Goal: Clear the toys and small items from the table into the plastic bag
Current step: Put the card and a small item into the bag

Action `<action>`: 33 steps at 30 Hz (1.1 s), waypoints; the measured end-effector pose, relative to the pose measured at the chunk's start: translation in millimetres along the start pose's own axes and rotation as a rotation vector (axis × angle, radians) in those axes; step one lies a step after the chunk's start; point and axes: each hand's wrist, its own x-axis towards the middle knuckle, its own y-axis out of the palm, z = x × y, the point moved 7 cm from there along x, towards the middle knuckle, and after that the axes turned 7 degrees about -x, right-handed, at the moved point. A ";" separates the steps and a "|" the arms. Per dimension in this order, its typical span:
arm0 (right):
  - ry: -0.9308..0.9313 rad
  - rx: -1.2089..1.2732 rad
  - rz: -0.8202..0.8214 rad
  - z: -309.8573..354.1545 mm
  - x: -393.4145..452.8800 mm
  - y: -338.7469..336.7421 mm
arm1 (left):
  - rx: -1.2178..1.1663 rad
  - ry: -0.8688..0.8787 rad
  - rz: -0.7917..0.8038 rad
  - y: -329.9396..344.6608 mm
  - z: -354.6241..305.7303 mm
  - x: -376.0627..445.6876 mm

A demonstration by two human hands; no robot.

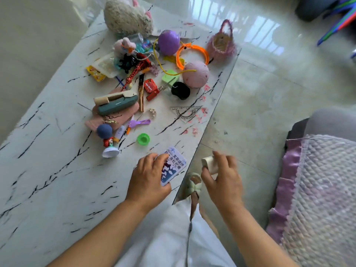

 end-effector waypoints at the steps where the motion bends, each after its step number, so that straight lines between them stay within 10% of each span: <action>1: 0.040 0.022 -0.021 -10.1 -14.5 -13.3 | 0.012 0.047 0.024 0.9 -15.0 -5.2; 20: 0.872 0.181 -0.651 -283.2 -376.6 -212.5 | 0.172 0.894 0.525 187.6 -362.3 -216.5; 33: 1.243 0.233 -0.614 -508.7 -681.9 -216.5 | 0.284 0.886 0.879 434.9 -472.7 -475.8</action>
